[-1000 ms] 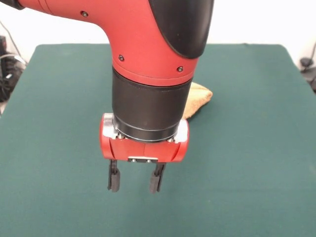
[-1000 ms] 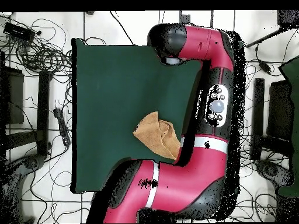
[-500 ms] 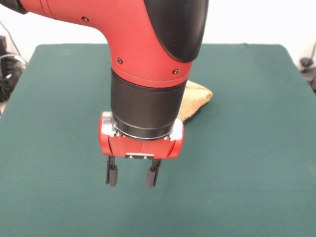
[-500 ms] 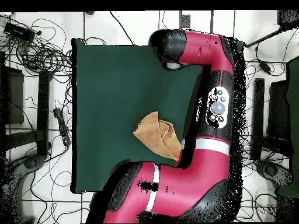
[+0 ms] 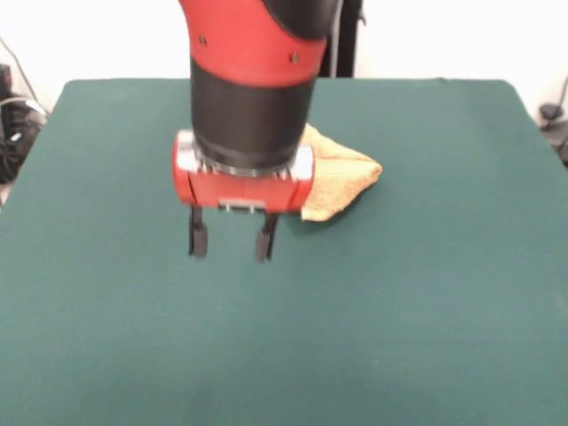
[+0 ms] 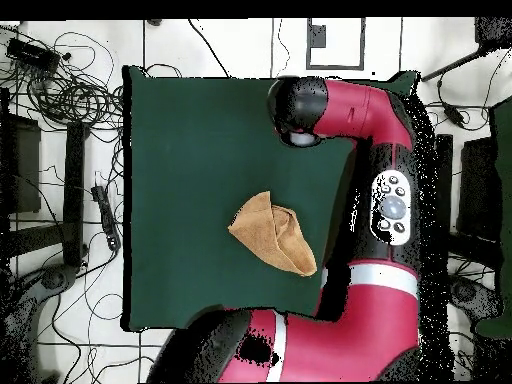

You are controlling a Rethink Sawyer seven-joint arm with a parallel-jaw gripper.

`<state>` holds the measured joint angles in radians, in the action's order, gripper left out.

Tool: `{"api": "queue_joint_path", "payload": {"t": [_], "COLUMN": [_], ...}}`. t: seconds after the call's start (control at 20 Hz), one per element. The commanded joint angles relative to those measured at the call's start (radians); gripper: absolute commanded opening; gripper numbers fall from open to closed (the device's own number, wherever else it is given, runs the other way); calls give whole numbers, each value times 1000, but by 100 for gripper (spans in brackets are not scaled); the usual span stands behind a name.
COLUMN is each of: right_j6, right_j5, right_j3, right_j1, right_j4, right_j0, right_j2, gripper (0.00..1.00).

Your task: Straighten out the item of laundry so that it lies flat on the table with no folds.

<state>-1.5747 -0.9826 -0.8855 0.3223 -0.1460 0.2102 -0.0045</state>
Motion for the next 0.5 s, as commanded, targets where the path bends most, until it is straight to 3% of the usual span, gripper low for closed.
{"api": "queue_joint_path", "payload": {"t": [0.05, 0.25, 0.5], "right_j6": [-128, -64, -82], "right_j5": [105, 126, 139], "right_j3": [-459, -570, -640], "right_j1": [228, 304, 348], "right_j4": [40, 36, 16], "right_j0": [12, 39, 38], "right_j2": [5, 28, 22], "gripper": [100, 100, 100]}}
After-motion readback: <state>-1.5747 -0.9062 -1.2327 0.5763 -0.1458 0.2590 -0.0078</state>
